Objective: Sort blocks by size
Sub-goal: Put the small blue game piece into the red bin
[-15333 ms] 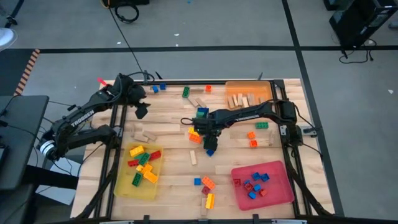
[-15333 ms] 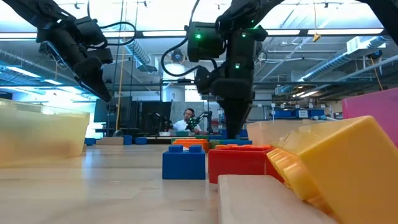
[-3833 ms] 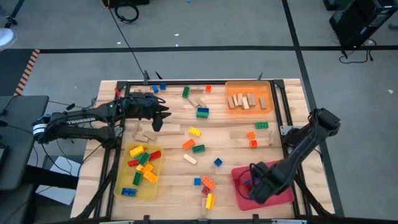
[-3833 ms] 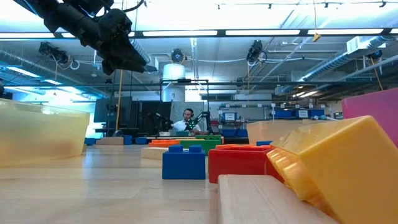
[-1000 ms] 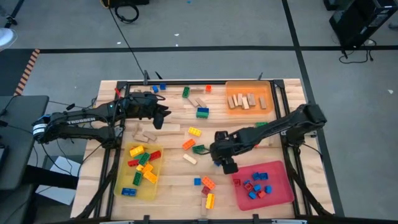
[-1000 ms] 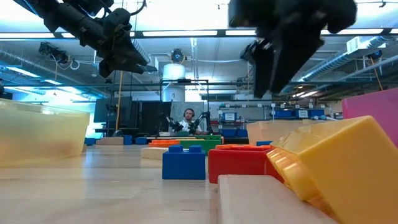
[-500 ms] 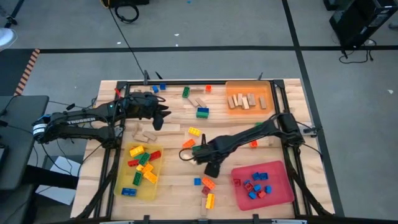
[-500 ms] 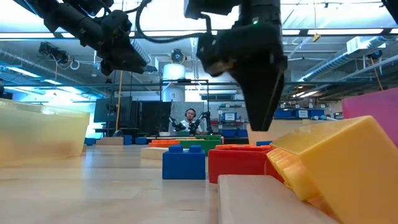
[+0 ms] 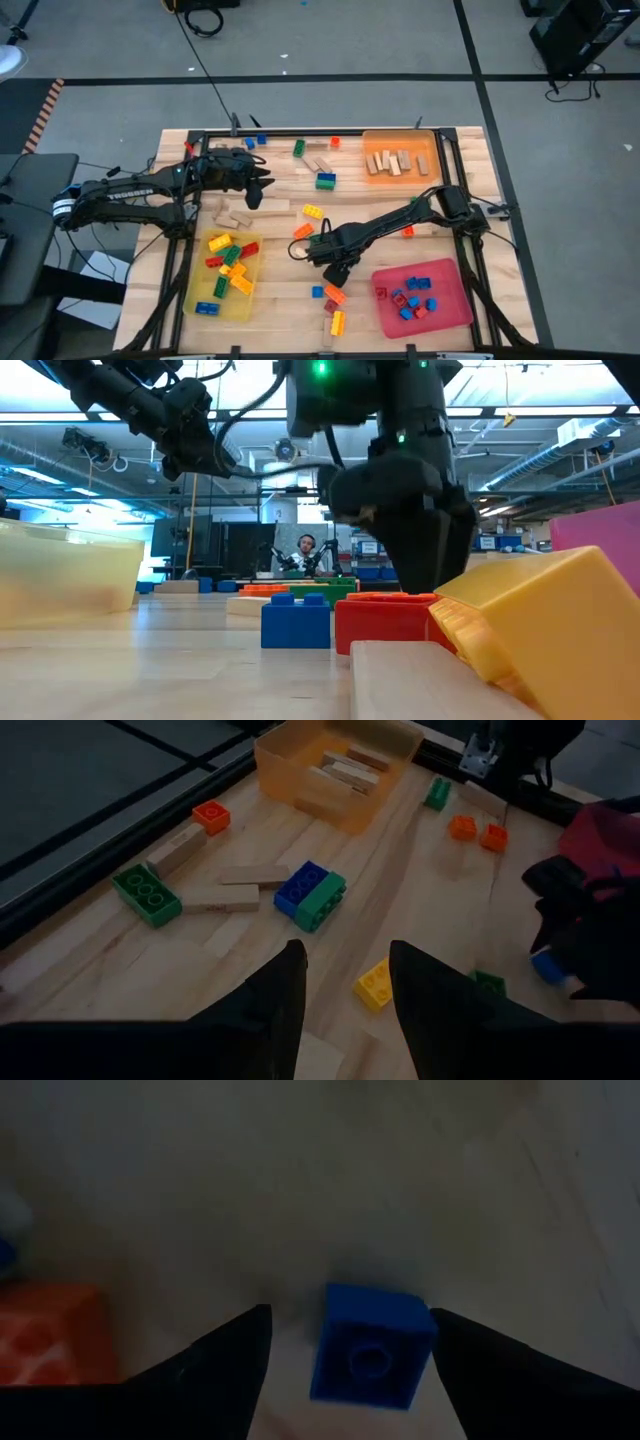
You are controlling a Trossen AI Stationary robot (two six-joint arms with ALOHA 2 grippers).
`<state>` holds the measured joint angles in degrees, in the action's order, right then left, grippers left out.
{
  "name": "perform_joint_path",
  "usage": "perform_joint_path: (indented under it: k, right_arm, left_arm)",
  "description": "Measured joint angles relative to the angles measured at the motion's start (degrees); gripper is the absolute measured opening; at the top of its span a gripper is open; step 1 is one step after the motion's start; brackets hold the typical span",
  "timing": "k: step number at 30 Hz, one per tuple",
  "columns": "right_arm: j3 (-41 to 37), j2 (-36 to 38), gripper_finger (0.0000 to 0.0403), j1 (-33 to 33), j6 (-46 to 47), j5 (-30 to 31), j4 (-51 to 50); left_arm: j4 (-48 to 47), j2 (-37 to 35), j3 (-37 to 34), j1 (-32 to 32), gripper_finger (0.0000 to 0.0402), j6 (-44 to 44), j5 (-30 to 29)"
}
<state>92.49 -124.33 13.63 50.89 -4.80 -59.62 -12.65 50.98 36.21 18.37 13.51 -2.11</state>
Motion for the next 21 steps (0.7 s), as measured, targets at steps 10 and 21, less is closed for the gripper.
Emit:
perform_joint_path:
  k: [10, 21]
  right_arm:
    - [-0.1, -0.1, 0.0151, 0.0, 0.1, 0.6, -1.4]
    - [-0.1, 18.8, 0.0152, 4.0, 10.8, 12.9, -9.1]
  left_arm:
    - [0.2, 0.0, 0.0, 0.0, 0.0154, 0.0, -1.3]
    - [0.6, 0.0, 0.0, 0.0, 0.0154, 0.0, -1.3]
